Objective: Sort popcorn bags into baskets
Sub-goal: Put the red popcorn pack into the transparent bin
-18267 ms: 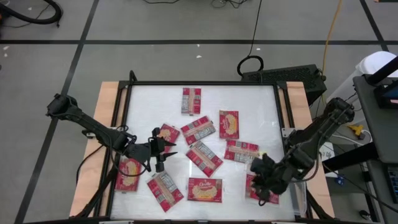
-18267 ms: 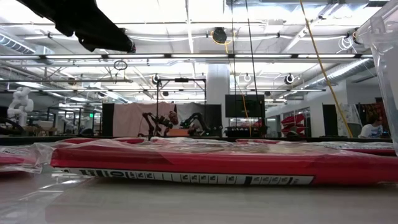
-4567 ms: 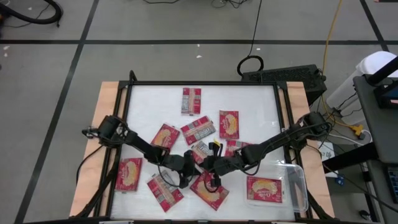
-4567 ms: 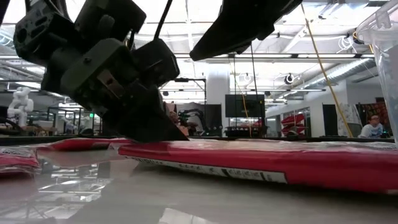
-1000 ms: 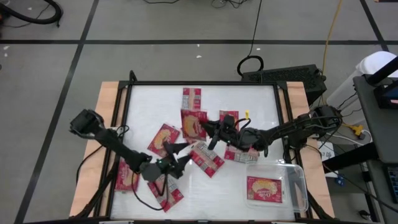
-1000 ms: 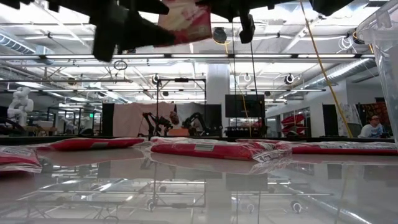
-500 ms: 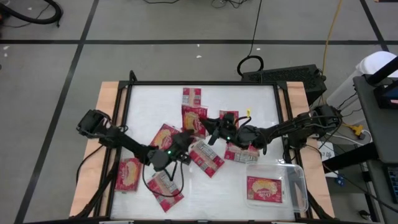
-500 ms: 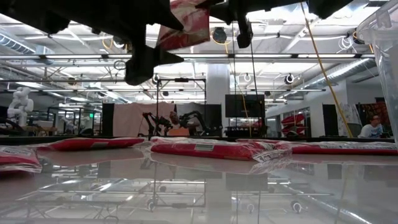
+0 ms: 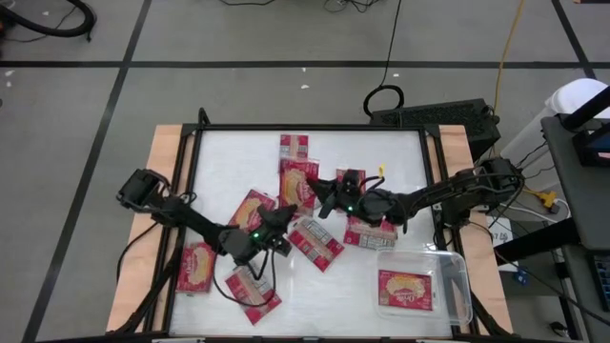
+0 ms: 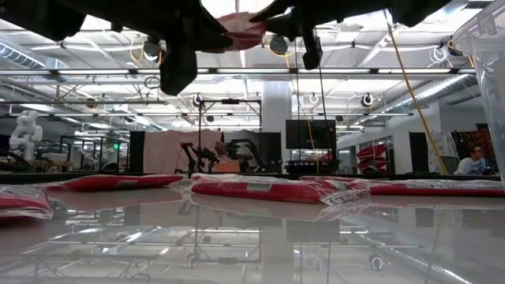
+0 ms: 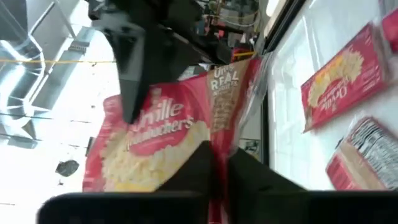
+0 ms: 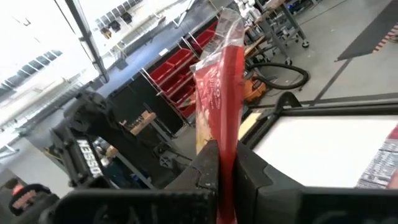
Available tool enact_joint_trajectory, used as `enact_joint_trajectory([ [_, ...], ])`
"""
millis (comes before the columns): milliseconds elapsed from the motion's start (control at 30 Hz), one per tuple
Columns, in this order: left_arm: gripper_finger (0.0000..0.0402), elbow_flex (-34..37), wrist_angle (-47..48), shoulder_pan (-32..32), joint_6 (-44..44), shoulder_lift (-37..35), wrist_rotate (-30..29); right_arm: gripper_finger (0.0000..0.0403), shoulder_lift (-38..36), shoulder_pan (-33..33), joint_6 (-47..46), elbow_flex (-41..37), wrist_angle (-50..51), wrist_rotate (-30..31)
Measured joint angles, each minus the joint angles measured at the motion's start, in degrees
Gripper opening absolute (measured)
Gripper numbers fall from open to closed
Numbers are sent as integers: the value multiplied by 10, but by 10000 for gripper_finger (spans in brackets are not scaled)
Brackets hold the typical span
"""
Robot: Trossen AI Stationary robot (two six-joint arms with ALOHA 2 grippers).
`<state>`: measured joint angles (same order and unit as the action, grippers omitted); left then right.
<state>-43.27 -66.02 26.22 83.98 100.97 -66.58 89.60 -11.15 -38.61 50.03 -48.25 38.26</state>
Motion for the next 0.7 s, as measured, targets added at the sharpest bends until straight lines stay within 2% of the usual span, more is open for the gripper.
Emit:
enact_joint_trajectory([
  [233,23,0,0,19,-5,0,-4,9,0,-2,-7,-15,0,-12],
  [333,10,0,1,28,-12,0,-5,16,-4,-3,-11,-26,0,-24],
  [600,8,-1,32,41,-100,-1,-15,95,-4,-17,-5,-39,8,-30],
  [700,8,-1,57,50,-142,-2,-16,126,-13,-25,33,-39,26,-30],
])
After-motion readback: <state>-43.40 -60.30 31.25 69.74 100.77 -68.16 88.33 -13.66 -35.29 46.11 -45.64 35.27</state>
